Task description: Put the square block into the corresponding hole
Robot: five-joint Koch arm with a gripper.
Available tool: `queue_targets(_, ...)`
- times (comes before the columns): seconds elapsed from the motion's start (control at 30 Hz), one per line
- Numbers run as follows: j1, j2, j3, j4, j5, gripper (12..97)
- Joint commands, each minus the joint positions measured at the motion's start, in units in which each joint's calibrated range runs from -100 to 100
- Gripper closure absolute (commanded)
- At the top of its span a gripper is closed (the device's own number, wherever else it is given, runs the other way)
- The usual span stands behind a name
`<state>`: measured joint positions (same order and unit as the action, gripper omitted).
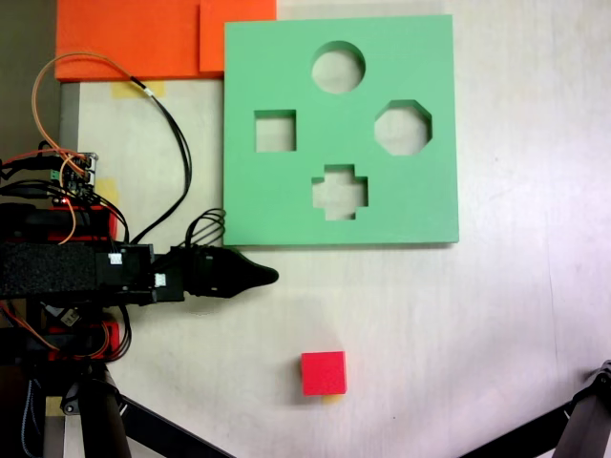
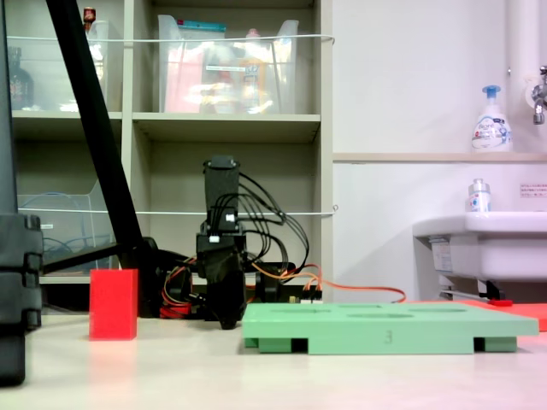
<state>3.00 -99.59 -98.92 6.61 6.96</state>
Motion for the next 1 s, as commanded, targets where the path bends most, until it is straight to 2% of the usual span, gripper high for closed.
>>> queue_targets(0.0,0.0,-0.4,-1.1,-5.2,-0.4,59.3)
queue_targets(0.97,-0.8,-0.4,-1.1,-5.3,1.1,60.9)
